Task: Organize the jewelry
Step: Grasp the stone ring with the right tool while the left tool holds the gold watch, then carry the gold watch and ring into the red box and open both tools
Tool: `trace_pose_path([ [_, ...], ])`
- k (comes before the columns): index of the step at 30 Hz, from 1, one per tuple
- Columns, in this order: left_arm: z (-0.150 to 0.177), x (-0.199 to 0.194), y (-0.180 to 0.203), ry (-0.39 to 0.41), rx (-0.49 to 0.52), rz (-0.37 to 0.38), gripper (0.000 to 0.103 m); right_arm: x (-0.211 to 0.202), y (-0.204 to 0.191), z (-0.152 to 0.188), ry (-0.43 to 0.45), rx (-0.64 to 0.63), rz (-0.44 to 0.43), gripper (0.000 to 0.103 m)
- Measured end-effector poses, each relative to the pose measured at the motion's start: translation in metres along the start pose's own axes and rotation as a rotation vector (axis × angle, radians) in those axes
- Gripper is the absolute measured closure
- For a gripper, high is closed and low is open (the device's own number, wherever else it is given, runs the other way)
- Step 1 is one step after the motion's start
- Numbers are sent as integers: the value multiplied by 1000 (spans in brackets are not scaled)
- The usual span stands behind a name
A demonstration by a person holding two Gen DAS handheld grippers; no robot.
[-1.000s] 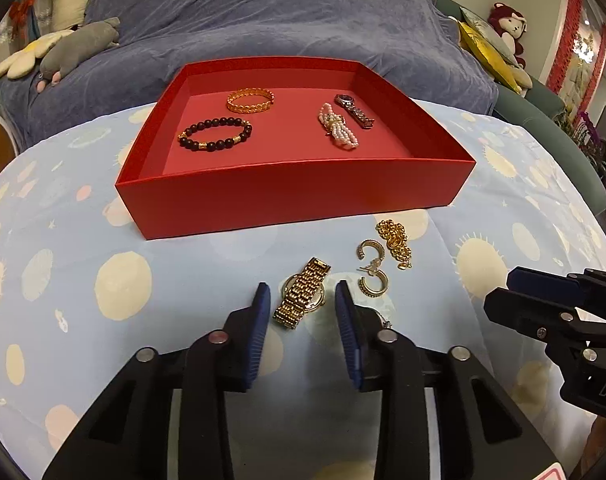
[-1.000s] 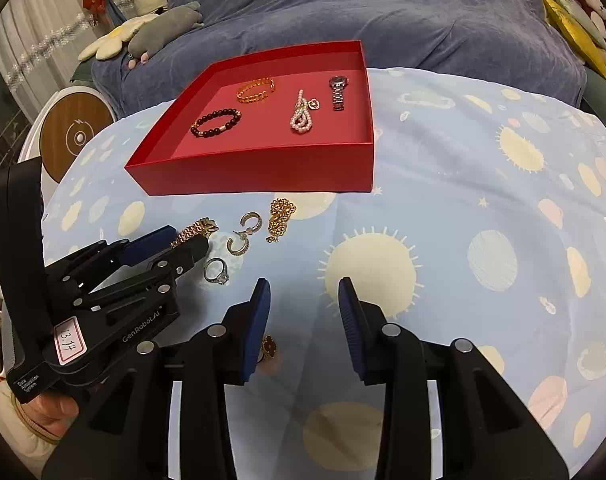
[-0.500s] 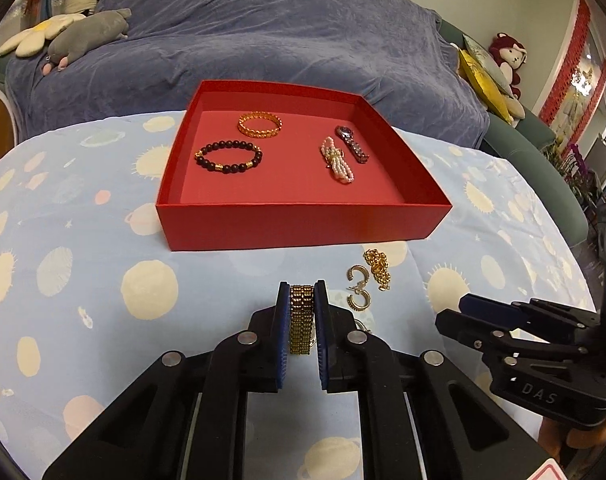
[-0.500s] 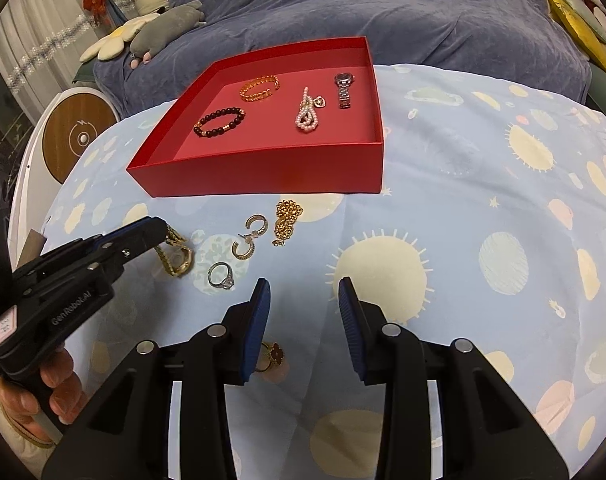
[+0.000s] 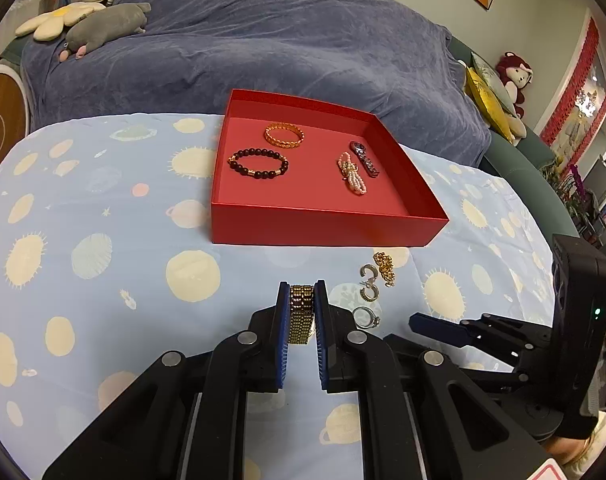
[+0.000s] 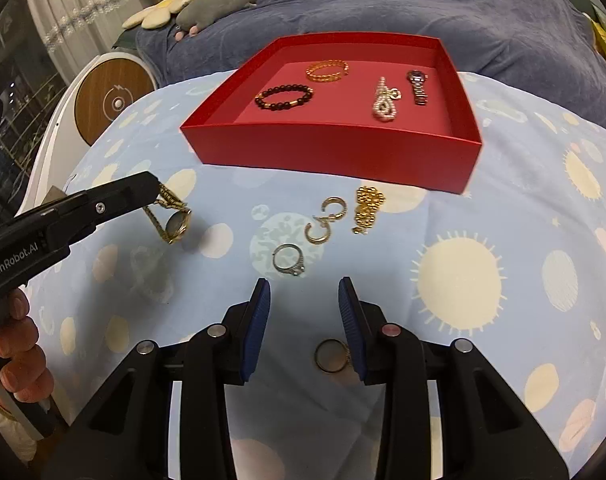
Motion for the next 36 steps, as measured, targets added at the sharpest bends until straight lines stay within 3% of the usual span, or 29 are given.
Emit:
trace_pose_path([
  [11,-1,-1,-10,-4,-25,-4,94,20,-5,-9,23,-41,-2,69],
  [19,0,0,-15,-8,-37,-4,94,24,-8,-9,27,-72,27,84],
  [23,0,0,-18,-7,-43,-9,94,23,-7,-9,26,-64,25,84],
  [29,-2,-2,-19,-2,-48,-11,94,11,-3,-14,52,-31,7,84],
  [36,-19,-16,-14,30,-46,10,94,-31,5,-34,128,8,-20,84],
])
Point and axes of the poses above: each gripper's, at about its wrist camera, not at the fingertips, and x roughly the way its jaws point, y to its right, z to its underside, the point moved 6 cm from there along x, roughly the way its jaws point
